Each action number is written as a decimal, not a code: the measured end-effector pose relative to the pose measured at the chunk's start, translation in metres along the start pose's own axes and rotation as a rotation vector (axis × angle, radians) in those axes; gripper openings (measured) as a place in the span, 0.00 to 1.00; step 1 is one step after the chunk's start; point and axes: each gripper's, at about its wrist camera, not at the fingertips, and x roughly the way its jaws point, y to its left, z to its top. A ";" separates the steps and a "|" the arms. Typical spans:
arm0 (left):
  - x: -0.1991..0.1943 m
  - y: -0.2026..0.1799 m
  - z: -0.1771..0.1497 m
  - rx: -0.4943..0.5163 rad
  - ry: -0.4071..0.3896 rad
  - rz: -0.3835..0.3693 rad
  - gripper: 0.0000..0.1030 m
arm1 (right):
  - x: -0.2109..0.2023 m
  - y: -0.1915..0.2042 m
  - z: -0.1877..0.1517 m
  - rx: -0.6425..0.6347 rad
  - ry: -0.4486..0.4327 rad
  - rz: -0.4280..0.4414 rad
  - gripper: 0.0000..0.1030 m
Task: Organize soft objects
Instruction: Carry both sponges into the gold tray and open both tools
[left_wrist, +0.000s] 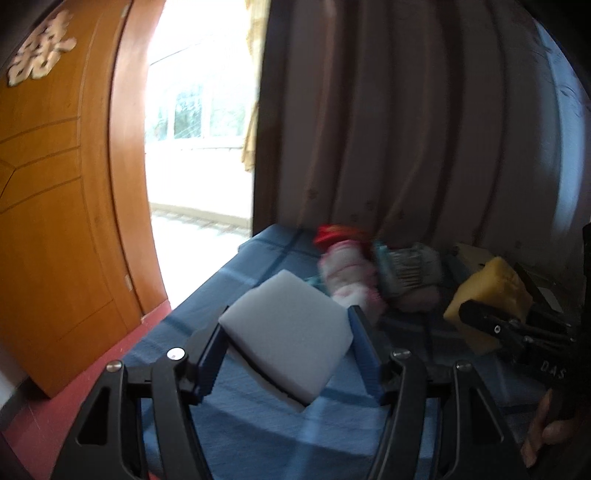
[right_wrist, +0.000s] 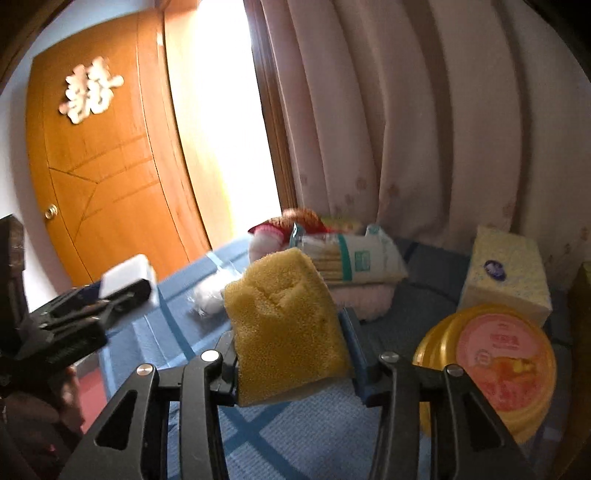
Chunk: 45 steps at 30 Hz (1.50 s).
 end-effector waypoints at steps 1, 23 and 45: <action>-0.001 -0.009 0.001 0.009 -0.006 -0.013 0.61 | -0.004 0.001 0.000 -0.005 -0.012 -0.009 0.45; -0.032 -0.180 0.011 0.195 -0.129 -0.357 0.61 | -0.162 -0.092 -0.048 0.124 -0.209 -0.424 0.46; -0.032 -0.357 0.001 0.342 -0.126 -0.599 0.61 | -0.220 -0.214 -0.060 0.263 -0.213 -0.757 0.46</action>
